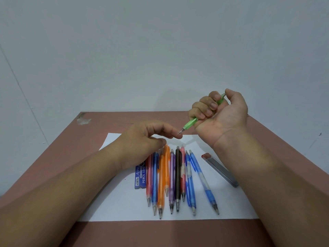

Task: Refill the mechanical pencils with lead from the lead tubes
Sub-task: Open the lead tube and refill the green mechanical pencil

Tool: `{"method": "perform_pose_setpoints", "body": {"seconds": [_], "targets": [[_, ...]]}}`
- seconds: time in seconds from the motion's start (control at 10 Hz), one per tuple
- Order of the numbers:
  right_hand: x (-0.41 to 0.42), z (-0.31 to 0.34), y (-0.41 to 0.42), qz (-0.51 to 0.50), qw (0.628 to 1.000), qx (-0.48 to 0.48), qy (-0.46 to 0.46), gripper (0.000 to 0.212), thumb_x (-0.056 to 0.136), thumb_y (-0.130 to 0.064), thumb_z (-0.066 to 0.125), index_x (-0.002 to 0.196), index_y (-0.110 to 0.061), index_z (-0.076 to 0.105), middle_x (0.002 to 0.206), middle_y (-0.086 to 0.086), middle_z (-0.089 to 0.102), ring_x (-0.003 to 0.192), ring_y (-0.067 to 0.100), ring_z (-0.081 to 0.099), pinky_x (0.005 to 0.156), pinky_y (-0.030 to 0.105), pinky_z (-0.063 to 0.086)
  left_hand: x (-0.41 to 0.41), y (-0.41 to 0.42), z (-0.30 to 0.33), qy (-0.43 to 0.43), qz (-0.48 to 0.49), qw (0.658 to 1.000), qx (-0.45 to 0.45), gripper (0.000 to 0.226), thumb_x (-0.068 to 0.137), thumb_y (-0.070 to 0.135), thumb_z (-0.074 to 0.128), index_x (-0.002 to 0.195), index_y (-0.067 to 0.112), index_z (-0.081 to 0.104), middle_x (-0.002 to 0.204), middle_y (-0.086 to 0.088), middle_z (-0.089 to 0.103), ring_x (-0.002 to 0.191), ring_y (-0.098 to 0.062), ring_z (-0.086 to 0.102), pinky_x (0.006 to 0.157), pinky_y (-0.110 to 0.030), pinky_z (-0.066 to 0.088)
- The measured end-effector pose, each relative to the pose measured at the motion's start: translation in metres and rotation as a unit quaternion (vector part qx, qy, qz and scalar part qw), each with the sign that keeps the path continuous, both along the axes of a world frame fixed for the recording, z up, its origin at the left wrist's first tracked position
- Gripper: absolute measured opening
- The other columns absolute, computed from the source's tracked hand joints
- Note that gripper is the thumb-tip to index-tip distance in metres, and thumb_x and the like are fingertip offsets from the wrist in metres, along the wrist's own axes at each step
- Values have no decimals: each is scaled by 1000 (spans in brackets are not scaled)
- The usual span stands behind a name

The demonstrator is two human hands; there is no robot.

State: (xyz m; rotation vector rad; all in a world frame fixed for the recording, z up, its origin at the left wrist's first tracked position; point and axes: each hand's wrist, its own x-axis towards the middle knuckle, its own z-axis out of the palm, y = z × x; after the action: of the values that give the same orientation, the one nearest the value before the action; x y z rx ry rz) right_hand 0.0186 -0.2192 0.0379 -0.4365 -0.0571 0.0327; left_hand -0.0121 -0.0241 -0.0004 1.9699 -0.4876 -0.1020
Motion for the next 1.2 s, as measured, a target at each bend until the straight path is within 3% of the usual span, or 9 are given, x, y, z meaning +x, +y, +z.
{"method": "perform_pose_setpoints", "body": {"seconds": [0.8, 1.0, 1.2], "targets": [[0, 1, 0, 1, 1000, 18, -2, 39, 92, -37, 40, 59, -17, 40, 59, -5, 25, 47, 13, 18, 47, 24, 22, 1, 2, 0, -35, -13, 999, -7, 29, 101, 17, 58, 103, 40, 75, 114, 15, 73, 113, -7, 65, 102, -48, 51], [0, 0, -1, -1, 1000, 20, -1, 38, 93, -34, 38, 59, -18, 39, 59, -5, 25, 47, 13, 19, 46, 24, 22, 2, 1, 0, -46, -22, 999, -7, 21, 90, 36, 59, 102, 42, 75, 113, 15, 73, 112, -10, 65, 102, -48, 51], [0, 1, -1, -2, 1000, 19, -6, 36, 93, -32, 37, 60, -18, 39, 59, -5, 25, 47, 13, 19, 47, 23, 22, 4, 1, 0, -53, -31, 998, -10, 23, 87, 41, 60, 103, 40, 75, 112, 13, 74, 110, -10, 66, 102, -48, 50]]}}
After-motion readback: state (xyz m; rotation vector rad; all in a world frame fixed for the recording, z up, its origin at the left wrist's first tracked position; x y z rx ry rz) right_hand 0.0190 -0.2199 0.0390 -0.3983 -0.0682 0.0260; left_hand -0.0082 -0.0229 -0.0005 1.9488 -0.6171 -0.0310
